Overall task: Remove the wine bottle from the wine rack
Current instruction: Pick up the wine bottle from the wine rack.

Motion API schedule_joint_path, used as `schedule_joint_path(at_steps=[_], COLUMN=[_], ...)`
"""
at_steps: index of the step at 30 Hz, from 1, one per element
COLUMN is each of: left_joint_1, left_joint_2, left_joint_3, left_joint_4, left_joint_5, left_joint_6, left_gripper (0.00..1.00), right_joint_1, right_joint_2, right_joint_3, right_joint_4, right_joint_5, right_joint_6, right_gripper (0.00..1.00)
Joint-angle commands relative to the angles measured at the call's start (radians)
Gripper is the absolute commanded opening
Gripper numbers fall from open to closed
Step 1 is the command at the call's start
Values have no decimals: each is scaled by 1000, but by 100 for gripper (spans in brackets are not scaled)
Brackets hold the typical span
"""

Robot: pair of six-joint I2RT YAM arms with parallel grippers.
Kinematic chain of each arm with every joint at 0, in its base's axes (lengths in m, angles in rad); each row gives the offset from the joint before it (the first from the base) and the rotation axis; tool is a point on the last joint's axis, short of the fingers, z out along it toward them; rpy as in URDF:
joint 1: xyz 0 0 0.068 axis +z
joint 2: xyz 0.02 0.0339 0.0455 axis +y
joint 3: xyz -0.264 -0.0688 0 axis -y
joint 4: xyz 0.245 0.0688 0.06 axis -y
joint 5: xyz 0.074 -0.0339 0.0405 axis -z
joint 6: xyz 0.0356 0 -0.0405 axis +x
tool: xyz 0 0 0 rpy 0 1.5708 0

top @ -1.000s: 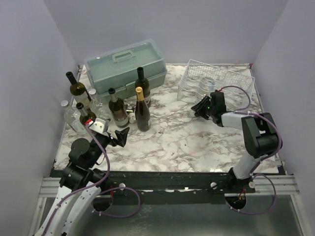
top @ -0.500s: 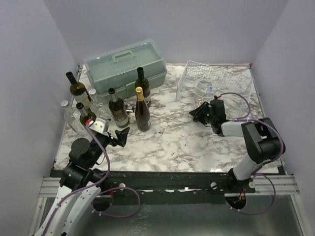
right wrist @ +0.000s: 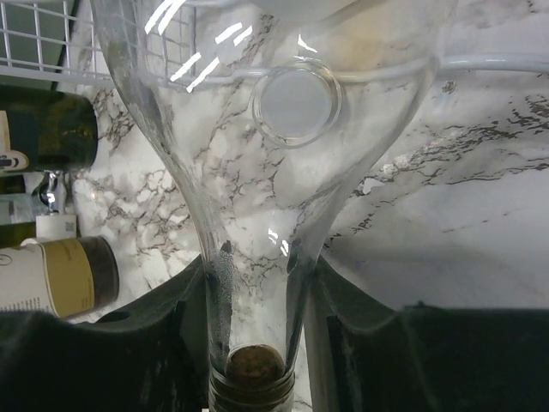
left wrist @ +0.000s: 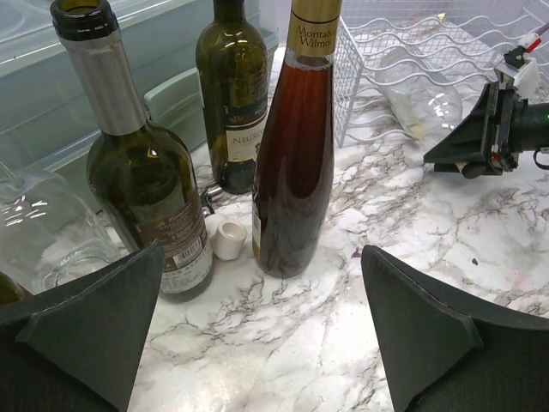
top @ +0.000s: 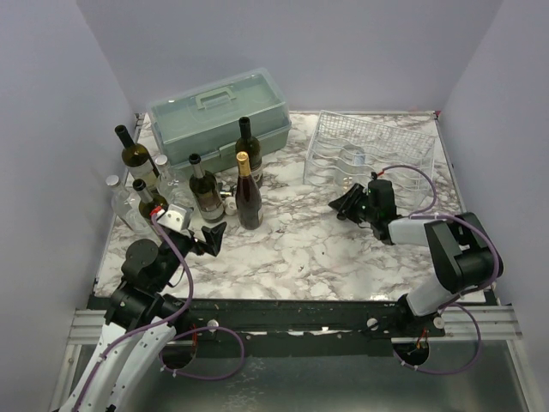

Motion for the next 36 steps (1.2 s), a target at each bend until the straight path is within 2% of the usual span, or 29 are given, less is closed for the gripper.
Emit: schedule_joint_path(at_steps=[1,8,13,16,23,29,36], left_joint_1=[8,8,8,8,6,3,-32], left_joint_2=[7,19,-11,-26,-10,15,20], left_joint_3=[-6,-3,-15,-26,-8,28,71], left_joint_4=[-2,-2,49,85,98,94,63], left_joint_5=[16,27,188,253,289,364,435], left_joint_6=[5,3,-6,-29,-49,-65,-85], left_gripper=[99,99,97,96,95,90,87], right_joint_1=[18,0,-18,-25,-39,-49,-63], right_joint_2=[-62,-139,-141,-148,-200,-164,-95], right_joint_3=[-18,-16,-25,-24,-60,-50,-11], right_joint_4=[41,-48,-53,-108,-180,-235,-234], right_joint_5=[-87,-154,-198,-217,-267,-350,-364], right_joint_6=[-138,-90,-59,-104,-197,-242,-294], right_gripper=[0,0,0,0,0,0,0])
